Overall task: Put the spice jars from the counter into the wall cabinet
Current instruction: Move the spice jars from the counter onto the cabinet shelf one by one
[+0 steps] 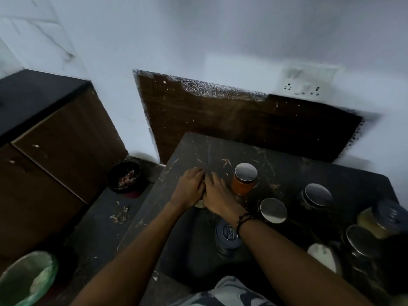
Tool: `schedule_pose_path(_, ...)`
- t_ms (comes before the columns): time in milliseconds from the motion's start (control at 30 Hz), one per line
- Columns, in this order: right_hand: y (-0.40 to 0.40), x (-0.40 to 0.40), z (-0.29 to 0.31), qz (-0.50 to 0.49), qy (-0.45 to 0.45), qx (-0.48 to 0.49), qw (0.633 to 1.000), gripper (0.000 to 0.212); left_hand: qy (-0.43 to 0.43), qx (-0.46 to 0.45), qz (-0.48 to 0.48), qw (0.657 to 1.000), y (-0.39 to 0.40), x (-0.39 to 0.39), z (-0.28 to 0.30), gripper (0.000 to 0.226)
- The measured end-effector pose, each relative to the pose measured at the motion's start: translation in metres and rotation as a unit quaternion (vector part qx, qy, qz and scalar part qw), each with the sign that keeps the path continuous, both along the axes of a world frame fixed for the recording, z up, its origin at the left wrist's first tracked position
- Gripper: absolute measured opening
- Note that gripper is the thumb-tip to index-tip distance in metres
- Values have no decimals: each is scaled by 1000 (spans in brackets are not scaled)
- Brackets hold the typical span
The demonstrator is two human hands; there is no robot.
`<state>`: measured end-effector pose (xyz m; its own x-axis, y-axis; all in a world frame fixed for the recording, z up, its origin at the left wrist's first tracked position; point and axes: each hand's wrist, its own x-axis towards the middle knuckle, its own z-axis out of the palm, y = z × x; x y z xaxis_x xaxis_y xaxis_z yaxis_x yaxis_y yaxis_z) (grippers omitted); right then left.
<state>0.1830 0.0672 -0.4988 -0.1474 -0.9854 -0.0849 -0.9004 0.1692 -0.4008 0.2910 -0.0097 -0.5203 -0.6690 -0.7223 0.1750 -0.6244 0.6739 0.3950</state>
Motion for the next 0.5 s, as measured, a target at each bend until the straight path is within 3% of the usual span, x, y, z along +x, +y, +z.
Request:
schedule_pose_path(133,4,0,-27,-18,-33,77,996,73,-14,133,46,990,-2,-3,-25,57)
schedule_pose_path(233,5,0,-42,-26,-42,87,995,81,44,183,92,978,-2,-6,-35,64)
schedule_pose_path(367,-2,2,-50,-56,-74,86,992,88,125,201,134,962,-1,-13,-35,47)
schedule_pose_path(500,-6,0,-47,-94,-120,-1,988,95,163,232,180,942,1,-10,-32,37)
